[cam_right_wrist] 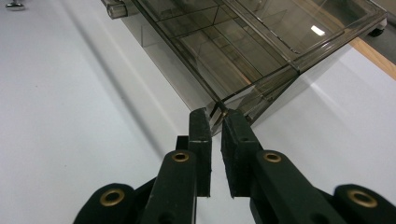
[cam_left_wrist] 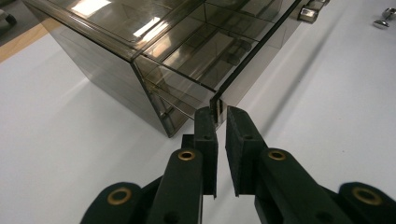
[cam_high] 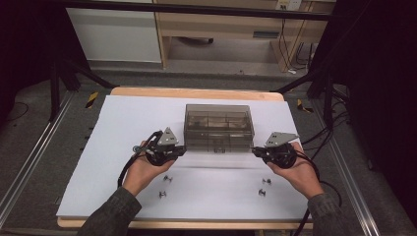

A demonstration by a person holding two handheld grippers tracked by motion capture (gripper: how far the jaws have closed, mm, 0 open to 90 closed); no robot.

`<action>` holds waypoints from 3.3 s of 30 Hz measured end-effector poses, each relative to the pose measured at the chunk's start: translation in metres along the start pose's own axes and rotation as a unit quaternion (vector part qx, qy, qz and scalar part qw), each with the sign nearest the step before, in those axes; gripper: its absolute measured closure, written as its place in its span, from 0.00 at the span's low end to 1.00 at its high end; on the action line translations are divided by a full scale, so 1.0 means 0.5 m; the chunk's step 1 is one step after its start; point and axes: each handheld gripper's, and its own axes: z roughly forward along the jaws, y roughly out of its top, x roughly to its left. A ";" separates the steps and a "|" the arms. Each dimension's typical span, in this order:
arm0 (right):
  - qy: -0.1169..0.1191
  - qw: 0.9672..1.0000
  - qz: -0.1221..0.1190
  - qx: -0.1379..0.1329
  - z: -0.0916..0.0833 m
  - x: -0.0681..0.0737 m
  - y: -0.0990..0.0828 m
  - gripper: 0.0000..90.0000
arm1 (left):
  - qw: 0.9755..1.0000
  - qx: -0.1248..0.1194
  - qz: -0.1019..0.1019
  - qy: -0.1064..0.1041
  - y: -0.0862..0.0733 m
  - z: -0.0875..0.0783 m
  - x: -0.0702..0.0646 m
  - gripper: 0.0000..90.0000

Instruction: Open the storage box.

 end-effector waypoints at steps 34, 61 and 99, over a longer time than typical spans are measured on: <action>-0.007 1.000 -0.007 0.011 -0.017 0.053 -0.030 0.93 | 1.000 0.002 0.010 -0.005 -0.038 -0.015 -0.045 0.93; -0.116 0.989 0.094 -0.021 -0.014 0.087 -0.102 0.37 | 0.978 0.149 0.124 -0.076 -0.058 -0.045 -0.011 0.35; -0.167 0.974 0.149 -0.047 -0.011 0.088 -0.158 0.38 | 0.959 0.225 0.122 -0.119 -0.091 0.011 0.003 0.81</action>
